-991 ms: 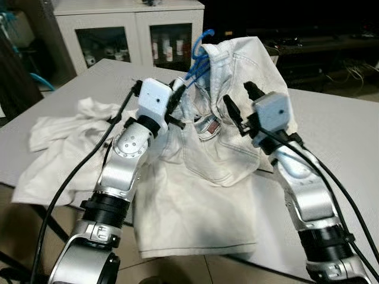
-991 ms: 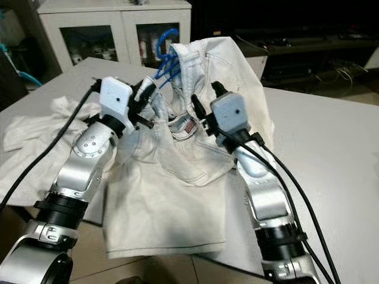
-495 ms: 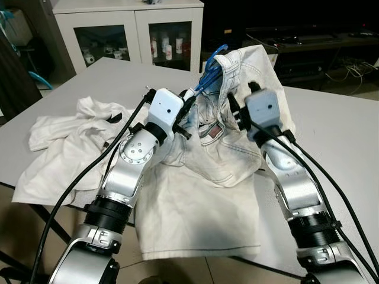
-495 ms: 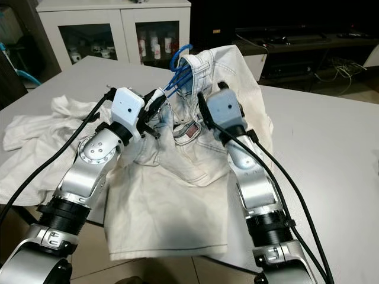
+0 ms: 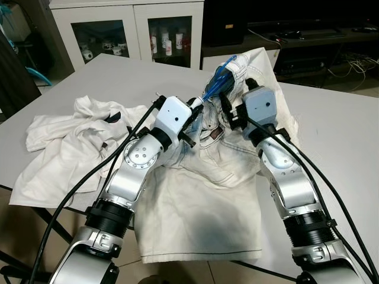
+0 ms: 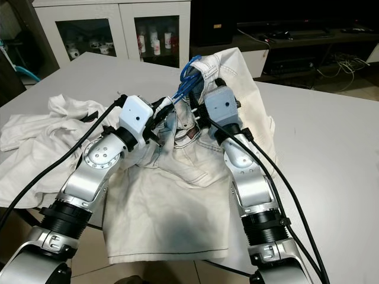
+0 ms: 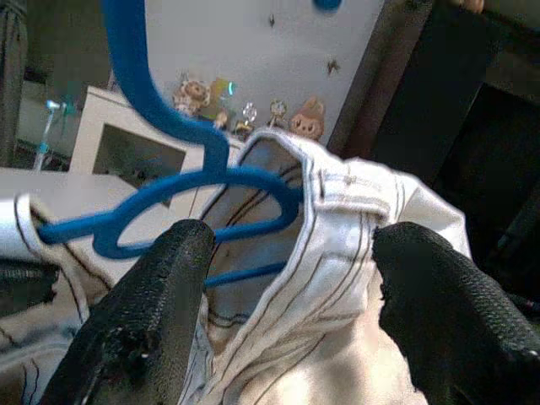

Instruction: Hang hanger

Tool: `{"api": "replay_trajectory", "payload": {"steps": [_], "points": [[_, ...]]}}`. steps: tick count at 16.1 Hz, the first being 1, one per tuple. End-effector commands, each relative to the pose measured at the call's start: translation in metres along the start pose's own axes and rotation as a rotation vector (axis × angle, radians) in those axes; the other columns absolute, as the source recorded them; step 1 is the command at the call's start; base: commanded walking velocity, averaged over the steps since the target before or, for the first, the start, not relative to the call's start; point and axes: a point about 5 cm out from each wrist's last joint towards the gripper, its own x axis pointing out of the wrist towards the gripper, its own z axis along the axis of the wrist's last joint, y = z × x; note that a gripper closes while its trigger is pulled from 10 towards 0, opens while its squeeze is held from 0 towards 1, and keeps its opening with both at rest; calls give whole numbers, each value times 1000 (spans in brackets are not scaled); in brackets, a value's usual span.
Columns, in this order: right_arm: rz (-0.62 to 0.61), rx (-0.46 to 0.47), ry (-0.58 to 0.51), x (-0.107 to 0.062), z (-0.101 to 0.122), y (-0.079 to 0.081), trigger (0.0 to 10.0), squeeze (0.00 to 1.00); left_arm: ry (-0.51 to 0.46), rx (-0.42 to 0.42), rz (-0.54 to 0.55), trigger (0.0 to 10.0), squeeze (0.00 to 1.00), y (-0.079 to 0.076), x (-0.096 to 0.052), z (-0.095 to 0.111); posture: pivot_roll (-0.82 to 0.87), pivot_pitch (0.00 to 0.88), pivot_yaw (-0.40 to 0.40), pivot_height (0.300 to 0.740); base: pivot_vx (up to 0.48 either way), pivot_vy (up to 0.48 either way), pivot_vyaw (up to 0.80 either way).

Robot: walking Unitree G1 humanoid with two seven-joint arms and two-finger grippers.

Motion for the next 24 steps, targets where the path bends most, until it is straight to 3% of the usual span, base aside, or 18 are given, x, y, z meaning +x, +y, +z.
{"api": "replay_trajectory", "payload": {"steps": [1, 6, 9, 10, 11, 12, 13, 18, 20, 22, 24], "points": [[-3, -9, -10, 2, 5, -4, 10000, 0, -40, 30, -19, 10000, 0, -2, 1, 9, 34, 0, 3, 723, 0, 0, 0], [-38, -46, 88, 5, -17, -3, 10000, 0, -88, 59, -83, 10000, 0, -14, 0, 17, 46, 0, 0, 723, 0, 0, 0], [-128, -5, 99, 12, -19, -8, 10000, 0, -95, 61, -101, 10000, 0, -19, -2, 18, 57, 0, -2, 723, 0, 0, 0], [-137, -3, 101, 14, -19, -8, 9137, 0, -96, 60, -103, 10000, 0, -20, -3, 18, 57, 0, -2, 723, 0, 0, 0], [-143, -3, 105, 16, -20, -8, 3059, 0, -96, 59, -105, 10000, 0, -21, -3, 18, 61, 0, -9, 723, 0, 0, 0], [-148, -2, 108, 16, -20, -9, 2039, 0, -95, 58, -105, 10000, 0, -21, -4, 18, 61, 0, -11, 723, 0, 0, 0], [-158, -2, 117, 16, -22, -10, 0, 0, -94, 57, -104, 10000, 0, -21, -4, 17, 61, 0, -12, 723, 0, 0, 0], [-200, 3, 142, 12, -28, -19, 0, 0, -91, 54, -106, 10000, 0, -24, -5, 17, 51, 0, -15, 723, 0, 0, 0], [-225, -8, 135, 11, -27, -23, 0, 0, -71, 108, -142, 10000, 0, -26, -7, 12, 51, 0, -16, 723, 0, 0, 0], [-287, -40, 125, 9, -25, -36, 0, 0, -41, 217, -197, 10000, 0, -30, -11, 3, 50, 0, -16, 723, 0, 0, 0], [-331, -64, 109, 8, -21, -46, 0, 0, -37, 219, -192, 10000, 0, -30, -11, 3, 49, 0, -16, 723, 0, 0, 0]]}}
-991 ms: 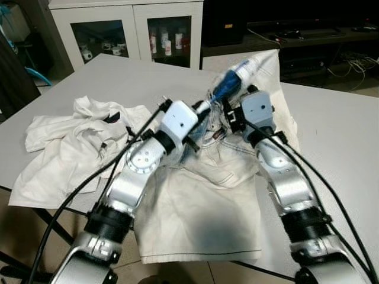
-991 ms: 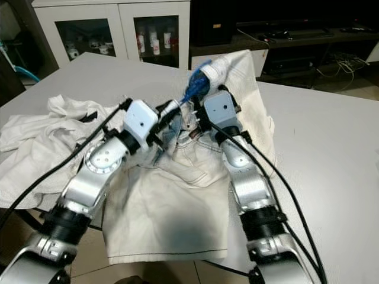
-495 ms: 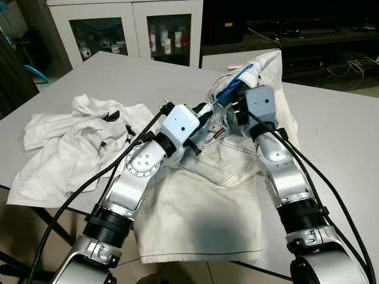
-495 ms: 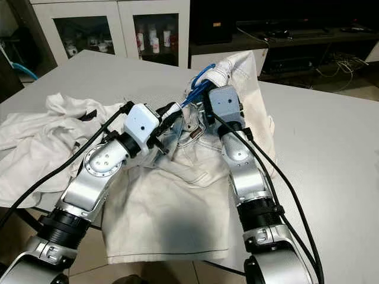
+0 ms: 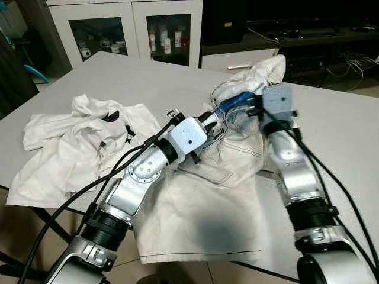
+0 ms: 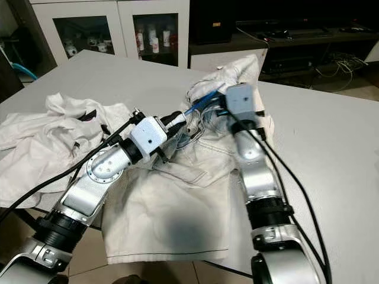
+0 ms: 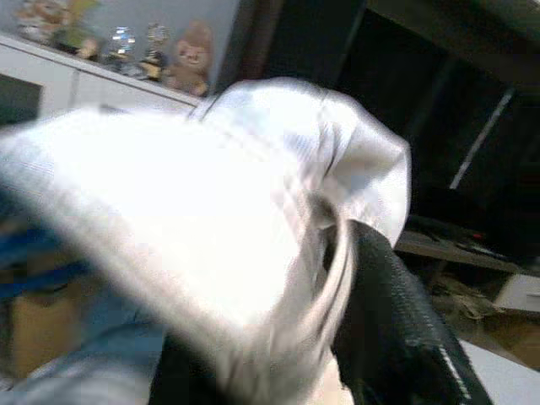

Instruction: Hang hanger

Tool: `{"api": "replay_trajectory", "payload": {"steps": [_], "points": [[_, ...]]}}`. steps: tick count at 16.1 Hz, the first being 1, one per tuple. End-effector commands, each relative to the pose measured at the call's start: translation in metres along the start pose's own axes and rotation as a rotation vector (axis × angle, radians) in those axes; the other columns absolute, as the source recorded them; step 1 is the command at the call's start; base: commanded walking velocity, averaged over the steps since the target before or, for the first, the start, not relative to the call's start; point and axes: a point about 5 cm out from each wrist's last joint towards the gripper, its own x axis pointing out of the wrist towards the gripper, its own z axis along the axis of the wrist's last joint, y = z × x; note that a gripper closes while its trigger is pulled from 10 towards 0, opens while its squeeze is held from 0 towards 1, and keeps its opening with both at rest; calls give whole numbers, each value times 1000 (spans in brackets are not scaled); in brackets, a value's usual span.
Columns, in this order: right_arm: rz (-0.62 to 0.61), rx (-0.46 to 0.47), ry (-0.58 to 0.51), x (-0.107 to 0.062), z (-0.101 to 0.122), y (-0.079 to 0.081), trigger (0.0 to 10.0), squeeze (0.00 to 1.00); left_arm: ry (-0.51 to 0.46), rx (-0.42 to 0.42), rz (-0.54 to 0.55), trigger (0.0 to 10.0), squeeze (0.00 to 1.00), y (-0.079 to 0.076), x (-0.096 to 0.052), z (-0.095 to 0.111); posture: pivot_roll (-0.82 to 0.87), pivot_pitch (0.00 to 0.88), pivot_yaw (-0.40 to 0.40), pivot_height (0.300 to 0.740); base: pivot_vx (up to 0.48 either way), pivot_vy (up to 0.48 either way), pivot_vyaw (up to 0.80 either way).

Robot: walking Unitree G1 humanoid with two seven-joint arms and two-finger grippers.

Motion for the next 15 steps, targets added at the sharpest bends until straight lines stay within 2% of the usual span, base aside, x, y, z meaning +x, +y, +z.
{"api": "replay_trajectory", "payload": {"steps": [1, 4, 7, 10, 12, 13, 15], "points": [[-39, -9, -40, 3, 9, -8, 0, 0, 6, 15, -28, 10000, 0, -4, 1, -1, 49, 0, -16, 723, 0, 0, 0], [-140, -38, -78, 10, 17, -31, 0, 0, -4, 61, -58, 10000, 0, -4, 0, -2, 50, 0, -19, 723, 0, 0, 0], [-166, -64, -62, 11, 13, -38, 0, 0, -17, 59, -63, 10000, 0, -4, -1, -1, 53, 0, -21, 723, 0, 0, 0], [-248, -97, -61, 12, 12, -53, 0, 0, -54, 105, -125, 10000, 0, -11, -6, 0, 56, 0, -19, 723, 0, 0, 0], [-254, -108, -52, 13, 10, -56, 0, 0, -65, 107, -137, 10000, 0, -13, -7, 0, 56, 0, -19, 723, 0, 0, 0], [-225, -140, -36, 16, 7, -59, 1137, 0, -80, 117, -160, 10000, 0, -16, -9, 1, 57, 0, -19, 723, 0, 0, 0], [-225, -148, 37, 20, -2, -76, 1294, 0, -93, 127, -167, 10000, 0, -16, -10, 2, 57, 0, -20, 723, 0, 0, 0]]}}
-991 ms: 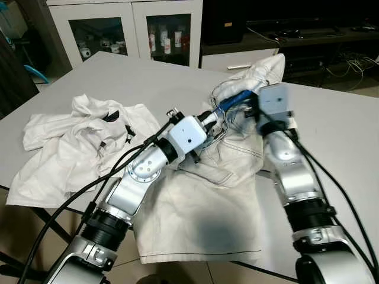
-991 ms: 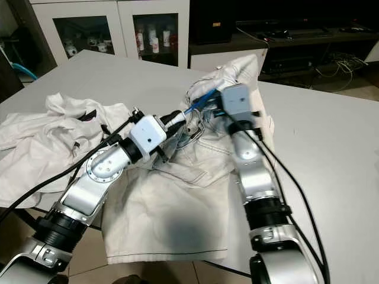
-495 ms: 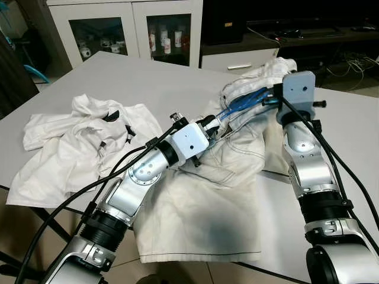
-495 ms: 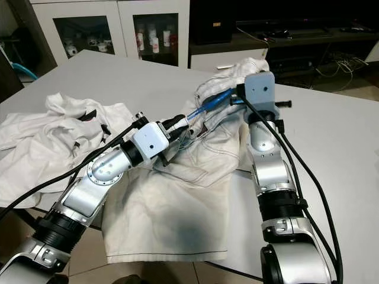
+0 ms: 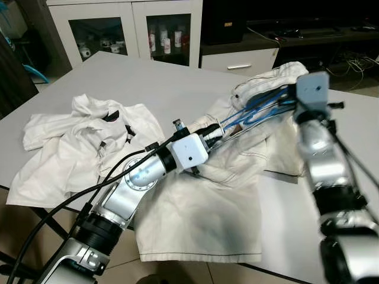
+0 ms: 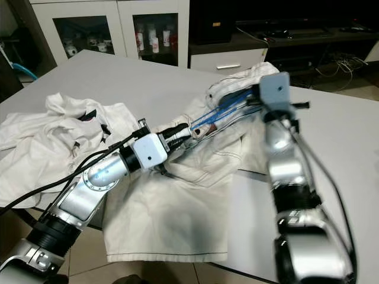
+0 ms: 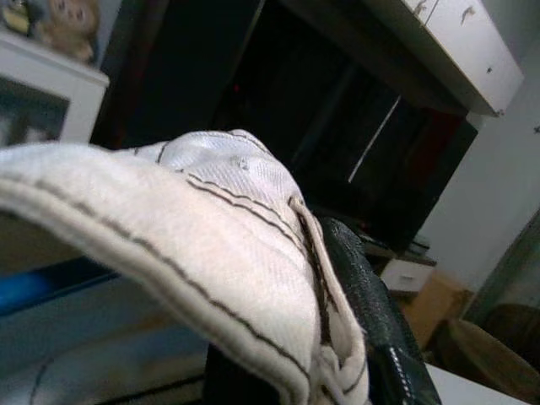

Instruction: Hang hanger

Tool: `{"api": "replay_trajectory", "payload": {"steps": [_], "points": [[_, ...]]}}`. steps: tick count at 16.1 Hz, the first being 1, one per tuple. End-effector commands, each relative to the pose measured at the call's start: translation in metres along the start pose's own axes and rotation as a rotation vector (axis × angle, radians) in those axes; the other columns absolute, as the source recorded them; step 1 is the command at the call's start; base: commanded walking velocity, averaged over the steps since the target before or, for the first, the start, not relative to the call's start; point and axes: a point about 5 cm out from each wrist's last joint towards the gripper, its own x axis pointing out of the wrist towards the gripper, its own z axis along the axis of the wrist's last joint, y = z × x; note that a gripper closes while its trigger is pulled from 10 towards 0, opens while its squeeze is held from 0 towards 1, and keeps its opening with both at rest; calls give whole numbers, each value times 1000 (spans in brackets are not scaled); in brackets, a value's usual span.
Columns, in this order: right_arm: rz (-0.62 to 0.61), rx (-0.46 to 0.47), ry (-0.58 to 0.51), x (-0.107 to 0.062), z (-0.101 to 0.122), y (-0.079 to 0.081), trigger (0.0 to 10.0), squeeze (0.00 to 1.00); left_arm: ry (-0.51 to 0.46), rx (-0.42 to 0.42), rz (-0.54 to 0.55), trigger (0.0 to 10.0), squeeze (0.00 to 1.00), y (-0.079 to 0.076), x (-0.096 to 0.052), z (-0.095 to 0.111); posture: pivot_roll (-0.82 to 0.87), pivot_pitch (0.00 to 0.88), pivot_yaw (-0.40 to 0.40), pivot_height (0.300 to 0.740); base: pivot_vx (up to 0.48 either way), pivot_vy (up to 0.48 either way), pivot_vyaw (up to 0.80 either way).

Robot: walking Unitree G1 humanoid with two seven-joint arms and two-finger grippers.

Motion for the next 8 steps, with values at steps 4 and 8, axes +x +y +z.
{"api": "replay_trajectory", "payload": {"steps": [4, 8], "points": [[-63, 47, 134, 4, -21, -21, 588, 0, -11, 28, -9, 10000, 0, 0, 1, 1, 60, 0, -18, 723, 0, 0, 0], [27, 29, 241, -4, -41, -4, 10000, 0, 3, 16, 29, 10000, 0, 4, 2, -1, 52, 0, -16, 723, 0, 0, 0]]}}
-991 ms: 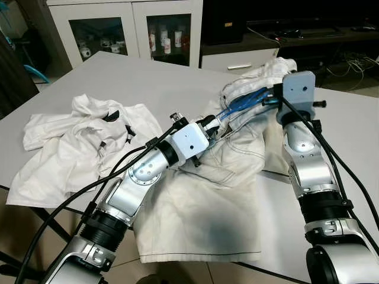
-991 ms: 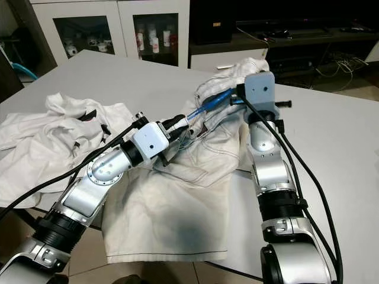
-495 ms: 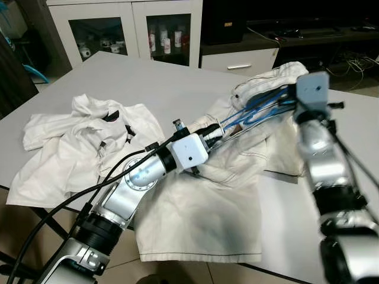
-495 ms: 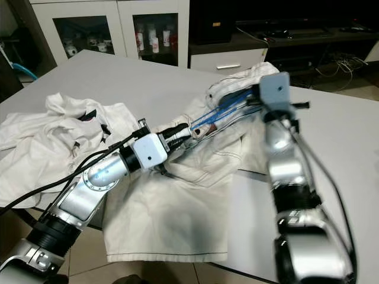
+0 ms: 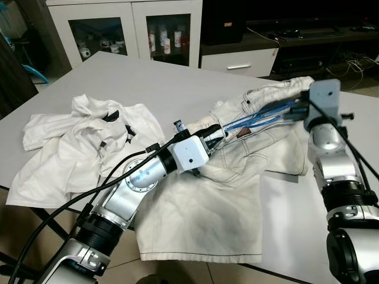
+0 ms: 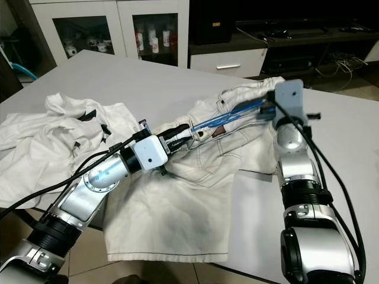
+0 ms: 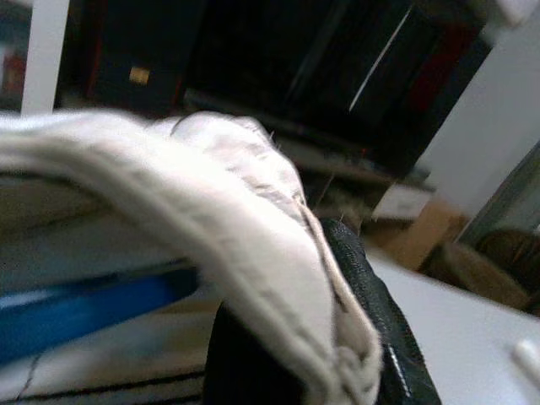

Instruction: Hang hanger

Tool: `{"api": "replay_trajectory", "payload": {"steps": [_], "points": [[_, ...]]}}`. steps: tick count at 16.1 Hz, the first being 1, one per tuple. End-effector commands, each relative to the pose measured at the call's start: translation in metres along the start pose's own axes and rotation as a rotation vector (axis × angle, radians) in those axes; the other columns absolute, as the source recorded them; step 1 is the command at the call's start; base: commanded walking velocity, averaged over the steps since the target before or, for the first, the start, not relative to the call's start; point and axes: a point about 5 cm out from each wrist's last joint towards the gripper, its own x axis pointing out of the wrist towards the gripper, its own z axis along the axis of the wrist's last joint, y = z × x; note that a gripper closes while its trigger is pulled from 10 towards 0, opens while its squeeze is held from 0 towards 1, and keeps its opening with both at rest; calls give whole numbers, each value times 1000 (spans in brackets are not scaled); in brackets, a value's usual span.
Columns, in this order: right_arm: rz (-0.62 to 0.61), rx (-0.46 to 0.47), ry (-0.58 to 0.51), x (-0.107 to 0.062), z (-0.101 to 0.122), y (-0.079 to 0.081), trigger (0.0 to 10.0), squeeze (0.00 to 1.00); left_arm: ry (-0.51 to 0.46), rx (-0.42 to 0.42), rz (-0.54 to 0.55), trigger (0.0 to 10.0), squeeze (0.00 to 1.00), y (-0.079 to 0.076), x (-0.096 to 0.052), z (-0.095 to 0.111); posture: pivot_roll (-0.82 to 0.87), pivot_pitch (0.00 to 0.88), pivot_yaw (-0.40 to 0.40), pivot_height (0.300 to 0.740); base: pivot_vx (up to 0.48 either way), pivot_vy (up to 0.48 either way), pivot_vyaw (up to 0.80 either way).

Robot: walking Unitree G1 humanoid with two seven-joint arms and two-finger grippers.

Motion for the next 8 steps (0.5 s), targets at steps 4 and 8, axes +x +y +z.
{"api": "replay_trajectory", "payload": {"steps": [4, 8], "points": [[87, 0, 79, -8, -19, 15, 10000, 1000, 2, -15, 57, 10000, 0, 8, 5, 1, 51, 0, -17, 723, 0, 0, 0], [128, 27, 75, -18, -27, 24, 10000, 0, 4, -88, 176, 10000, 0, 22, 7, 1, 48, 0, -17, 723, 0, 0, 0]]}}
